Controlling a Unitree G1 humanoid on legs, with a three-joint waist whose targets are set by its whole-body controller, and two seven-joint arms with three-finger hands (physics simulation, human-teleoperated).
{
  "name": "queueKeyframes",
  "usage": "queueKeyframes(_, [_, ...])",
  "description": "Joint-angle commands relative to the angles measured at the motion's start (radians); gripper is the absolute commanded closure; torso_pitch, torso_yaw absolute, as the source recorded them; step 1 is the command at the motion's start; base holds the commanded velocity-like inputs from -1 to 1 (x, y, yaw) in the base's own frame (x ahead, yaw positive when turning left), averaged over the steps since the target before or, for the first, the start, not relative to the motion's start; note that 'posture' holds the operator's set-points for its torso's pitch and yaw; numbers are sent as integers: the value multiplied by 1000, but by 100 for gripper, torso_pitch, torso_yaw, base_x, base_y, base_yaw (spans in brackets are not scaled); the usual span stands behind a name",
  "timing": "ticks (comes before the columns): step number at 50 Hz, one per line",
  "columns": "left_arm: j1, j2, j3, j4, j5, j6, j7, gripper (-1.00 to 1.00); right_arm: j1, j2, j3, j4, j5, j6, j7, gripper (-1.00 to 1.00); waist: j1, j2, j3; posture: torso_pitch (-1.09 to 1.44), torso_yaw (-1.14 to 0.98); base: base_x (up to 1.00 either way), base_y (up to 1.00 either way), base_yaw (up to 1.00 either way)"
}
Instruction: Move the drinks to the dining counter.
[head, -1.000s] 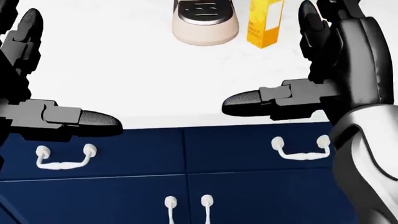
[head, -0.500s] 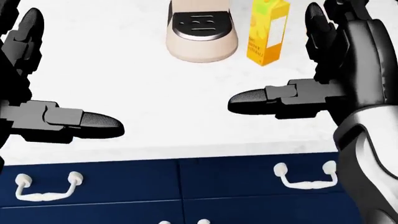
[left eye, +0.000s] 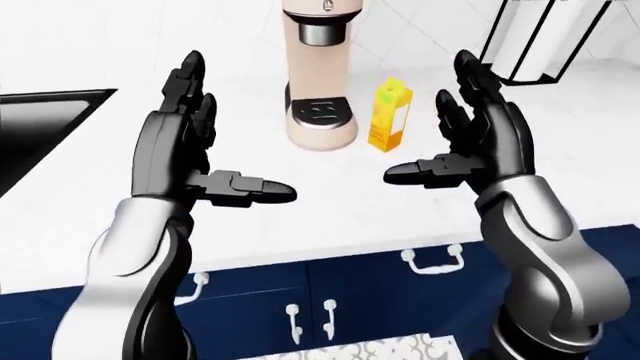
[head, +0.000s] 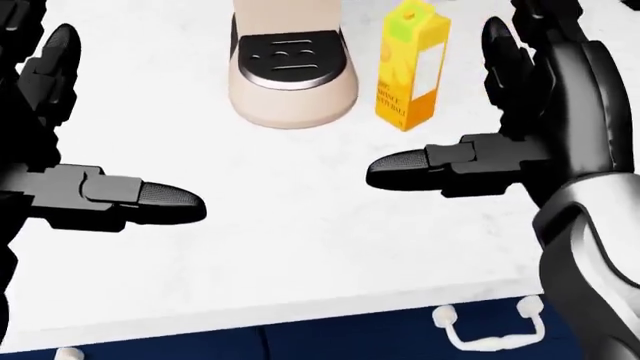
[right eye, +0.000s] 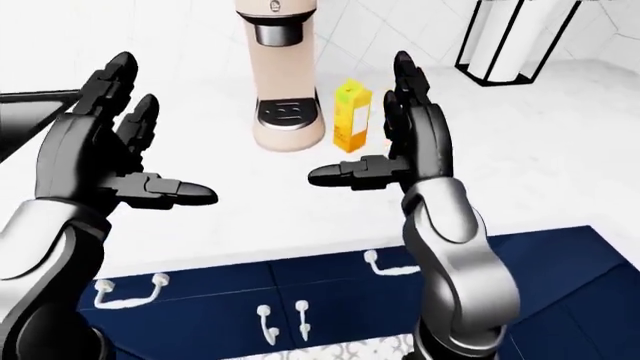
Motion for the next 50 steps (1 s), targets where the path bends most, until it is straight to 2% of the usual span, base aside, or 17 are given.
queueKeyframes(1, [-26,9,14,-31,10,-45,5,-100,-31,-4,-2,-45,9,-38,-1,-100,2,4,-16,0,0,0,0,-67])
queueKeyframes(3, [-26,9,19,-33,9,-44,3,-100,-30,-5,3,-43,9,-41,-4,-100,5,30,-3,0,0,0,0,-66])
queueKeyframes(6, [-23,9,19,-32,8,-47,3,-100,-35,-9,11,-35,1,-52,-5,-100,3,80,-9,0,0,0,0,-9])
queueKeyframes(13, [-23,12,25,-34,2,-45,4,-100,-43,-5,27,-16,-23,-54,4,-100,9,-6,-9,0,0,0,0,0])
queueKeyframes(14, [-28,12,26,-38,0,-36,6,-100,-43,-6,29,-14,-28,-54,7,-100,14,-3,-11,0,0,0,0,0])
queueKeyframes(15, [-28,12,24,-37,0,-38,7,-100,-43,-5,29,-14,-31,-55,8,-100,13,2,-33,0,0,2,-7,0])
queueKeyframes(18, [-25,12,24,-37,0,-41,7,-100,-46,-2,30,-21,-36,-46,10,-100,21,28,-9,0,0,19,-18,0])
queueKeyframes(20, [-24,12,28,-37,-2,-43,6,-100,-47,-1,29,-24,-39,-43,13,-100,22,44,-15,0,0,22,-20,0])
queueKeyframes(23, [-20,12,26,-34,-3,-49,7,-100,-49,1,27,-26,-43,-40,15,-100,24,40,-14,0,0,22,-20,0])
queueKeyframes(26, [-22,13,26,-36,-5,-45,7,-100,-50,3,24,-33,-44,-34,14,-100,30,7,-3,0,0,22,-21,0])
queueKeyframes(27, [-24,15,30,-36,-6,-44,6,-100,-50,3,23,-32,-44,-35,14,-100,32,-16,-6,0,0,23,-16,0])
queueKeyframes(28, [-22,15,30,-35,-6,-47,6,-100,-52,4,23,-34,-44,-31,13,-100,30,-59,-17,0,0,23,-7,0])
queueKeyframes(29, [-22,15,29,-37,-7,-45,7,-100,-52,4,22,-31,-44,-33,14,-100,25,-62,-16,0,0,23,-5,0])
queueKeyframes(30, [-25,16,30,-39,-8,-40,8,-100,-54,5,18,-36,-40,-25,12,-100,30,-55,-4,0,0,18,0,0])
queueKeyframes(39, [-22,14,22,-36,-5,-45,10,-100,-73,0,26,-14,-44,-20,3,-100,10,-14,5,0,0,7,0,0])
queueKeyframes(42, [-33,14,28,-53,-10,-20,12,-100,-86,-2,37,20,-62,-30,2,-100,-1,32,-6,0,0,0,0,0])
queueKeyframes(50, [-21,16,33,-54,-16,-31,12,-100,-132,6,70,125,-134,-59,24,-100,2,4,-15,0,0,0,0,0])
